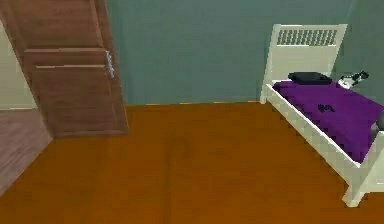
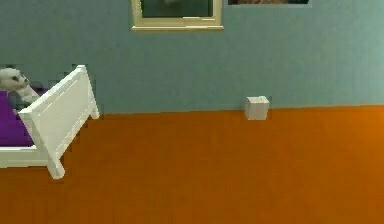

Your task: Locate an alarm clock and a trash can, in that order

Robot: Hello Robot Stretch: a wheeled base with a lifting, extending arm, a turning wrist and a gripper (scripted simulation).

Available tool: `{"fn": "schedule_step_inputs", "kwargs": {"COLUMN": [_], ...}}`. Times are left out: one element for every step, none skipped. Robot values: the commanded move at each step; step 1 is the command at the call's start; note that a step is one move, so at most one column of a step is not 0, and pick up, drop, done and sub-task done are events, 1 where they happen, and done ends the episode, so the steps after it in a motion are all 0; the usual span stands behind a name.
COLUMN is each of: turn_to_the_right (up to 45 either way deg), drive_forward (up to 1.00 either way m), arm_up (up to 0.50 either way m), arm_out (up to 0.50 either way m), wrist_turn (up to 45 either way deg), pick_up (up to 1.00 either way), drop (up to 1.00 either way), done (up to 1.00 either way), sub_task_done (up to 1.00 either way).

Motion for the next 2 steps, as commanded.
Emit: {"fn": "schedule_step_inputs", "kwargs": {"turn_to_the_right": [0.0,-45.0], "drive_forward": [0.65,0.0], "arm_up": [0.0,0.0], "arm_out": [0.0,0.0], "wrist_turn": [0.0,0.0], "pick_up": [0.0,0.0], "drop": [0.0,0.0], "done": [0.0,0.0], "sub_task_done": [0.0,0.0]}}
